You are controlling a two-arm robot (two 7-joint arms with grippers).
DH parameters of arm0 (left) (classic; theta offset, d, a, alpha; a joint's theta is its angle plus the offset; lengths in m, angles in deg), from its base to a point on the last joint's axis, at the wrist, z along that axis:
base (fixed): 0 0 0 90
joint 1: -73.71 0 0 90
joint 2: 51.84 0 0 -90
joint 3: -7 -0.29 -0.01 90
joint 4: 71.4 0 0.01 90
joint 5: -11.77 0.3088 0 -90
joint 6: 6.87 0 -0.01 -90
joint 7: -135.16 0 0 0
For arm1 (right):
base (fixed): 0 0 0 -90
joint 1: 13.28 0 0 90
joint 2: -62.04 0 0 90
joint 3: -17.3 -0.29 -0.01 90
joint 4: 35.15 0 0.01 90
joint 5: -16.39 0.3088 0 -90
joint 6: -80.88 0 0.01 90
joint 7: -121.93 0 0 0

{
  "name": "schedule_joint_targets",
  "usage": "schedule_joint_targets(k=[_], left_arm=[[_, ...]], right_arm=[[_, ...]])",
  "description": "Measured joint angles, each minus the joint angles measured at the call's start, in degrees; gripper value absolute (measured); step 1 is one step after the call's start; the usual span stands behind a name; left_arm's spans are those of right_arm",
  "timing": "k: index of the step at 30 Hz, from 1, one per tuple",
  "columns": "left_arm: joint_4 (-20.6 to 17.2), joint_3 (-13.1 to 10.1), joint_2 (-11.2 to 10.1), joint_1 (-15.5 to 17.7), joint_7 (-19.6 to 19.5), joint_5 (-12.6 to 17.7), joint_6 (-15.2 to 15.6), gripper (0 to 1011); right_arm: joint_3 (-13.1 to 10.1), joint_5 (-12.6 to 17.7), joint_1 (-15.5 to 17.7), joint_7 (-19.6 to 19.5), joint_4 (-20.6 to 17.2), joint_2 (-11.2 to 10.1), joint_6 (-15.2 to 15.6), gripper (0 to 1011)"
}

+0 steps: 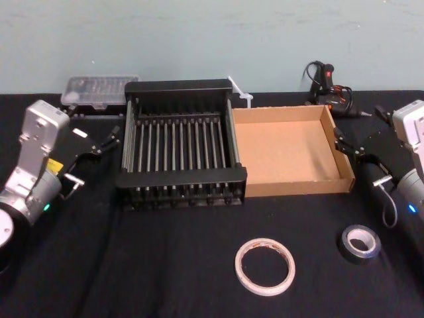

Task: Pick up the white tape and place it into the black box , Pick up the silver tape and place it into the brown box.

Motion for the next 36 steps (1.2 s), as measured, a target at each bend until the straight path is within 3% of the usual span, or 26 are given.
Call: schedule_joint_targets(k=[36], left_arm=[[0.0,0.0,0.0,0.0,0.0,0.0,0.0,1001]], right_arm=[[0.0,0.0,0.0,0.0,0.0,0.0,0.0,1002]])
